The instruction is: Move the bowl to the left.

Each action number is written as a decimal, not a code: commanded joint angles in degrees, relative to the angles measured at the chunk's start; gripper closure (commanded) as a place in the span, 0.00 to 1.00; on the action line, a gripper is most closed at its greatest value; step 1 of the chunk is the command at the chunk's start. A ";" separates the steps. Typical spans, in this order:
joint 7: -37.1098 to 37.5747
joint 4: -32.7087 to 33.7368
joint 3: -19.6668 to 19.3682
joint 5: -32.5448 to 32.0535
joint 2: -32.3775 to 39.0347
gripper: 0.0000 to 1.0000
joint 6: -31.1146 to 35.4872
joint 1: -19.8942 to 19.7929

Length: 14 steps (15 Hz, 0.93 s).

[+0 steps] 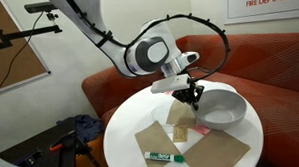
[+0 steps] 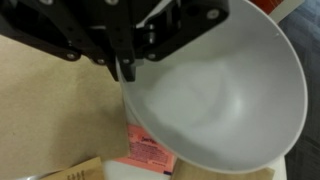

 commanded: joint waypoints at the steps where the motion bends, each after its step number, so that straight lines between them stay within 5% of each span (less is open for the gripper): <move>1: -0.31 1.11 0.53 1.72 -0.21 0.99 -1.97 -0.24; 14: 0.26 -3.59 -0.22 0.41 -5.74 0.99 -2.11 3.84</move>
